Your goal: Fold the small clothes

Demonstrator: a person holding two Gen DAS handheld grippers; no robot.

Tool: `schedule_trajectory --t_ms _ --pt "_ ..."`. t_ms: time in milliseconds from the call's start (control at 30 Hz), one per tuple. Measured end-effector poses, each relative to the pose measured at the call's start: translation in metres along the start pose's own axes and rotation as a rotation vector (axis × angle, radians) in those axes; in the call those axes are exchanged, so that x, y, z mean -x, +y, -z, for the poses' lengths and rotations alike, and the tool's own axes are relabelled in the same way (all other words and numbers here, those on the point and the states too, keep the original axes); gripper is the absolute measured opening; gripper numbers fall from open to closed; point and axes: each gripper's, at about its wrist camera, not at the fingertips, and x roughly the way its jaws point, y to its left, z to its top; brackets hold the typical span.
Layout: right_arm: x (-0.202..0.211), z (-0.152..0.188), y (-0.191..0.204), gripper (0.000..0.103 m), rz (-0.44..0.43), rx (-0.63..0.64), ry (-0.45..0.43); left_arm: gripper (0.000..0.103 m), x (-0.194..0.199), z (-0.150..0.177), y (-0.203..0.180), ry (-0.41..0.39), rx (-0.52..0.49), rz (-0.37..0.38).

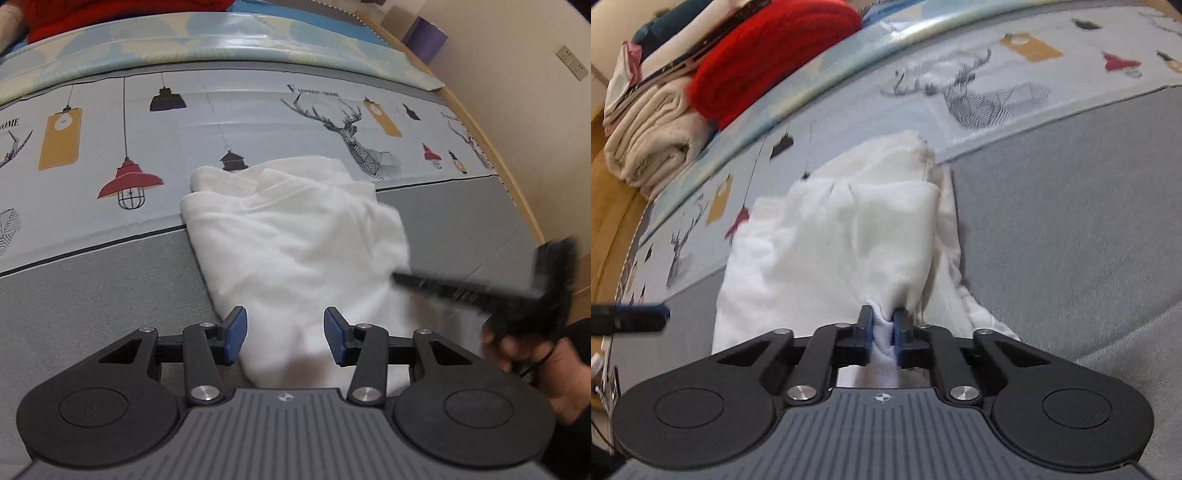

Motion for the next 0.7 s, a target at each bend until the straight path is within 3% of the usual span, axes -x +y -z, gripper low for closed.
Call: schedule_trajectory --t_ms 133,200,267,333,367,433,533,567,600,700 --pt "0.035 -0.033 0.02 0.007 -0.021 0.053 -0.15 0.05 -0.004 0.0 -0.007 0.012 -0.035 0.032" --pt "0.046 -0.047 0.026 0.008 0.05 0.132 -0.173 0.05 -0.007 0.0 -0.014 0.014 -0.071 0.062" --pt "0.038 -0.052 0.021 0.012 0.118 0.188 -0.117 0.05 -0.015 0.0 -0.02 0.034 -0.093 0.076" --pt "0.017 -0.053 0.001 0.015 0.168 0.12 0.052 0.05 -0.02 0.0 -0.027 0.041 -0.112 0.07" --pt "0.013 -0.05 -0.009 0.018 0.197 0.073 0.091 0.05 -0.023 -0.001 -0.029 0.042 -0.114 0.073" --pt "0.017 -0.047 -0.019 0.02 0.226 0.032 0.065 0.05 -0.027 -0.003 -0.032 0.044 -0.109 0.087" --pt "0.023 -0.049 -0.024 0.026 0.157 0.006 0.042 0.05 -0.035 -0.003 -0.039 0.055 -0.129 0.118" --pt "0.025 -0.052 -0.026 0.034 0.127 -0.002 0.036 0.05 -0.041 -0.001 -0.041 0.077 -0.142 0.114" --pt "0.025 -0.055 -0.027 0.041 0.107 -0.008 0.027 0.048 -0.05 0.002 -0.044 0.112 -0.165 0.088" --pt "0.011 -0.069 -0.036 0.046 0.053 -0.05 0.021 0.047 -0.074 0.012 -0.051 0.189 -0.233 -0.012"
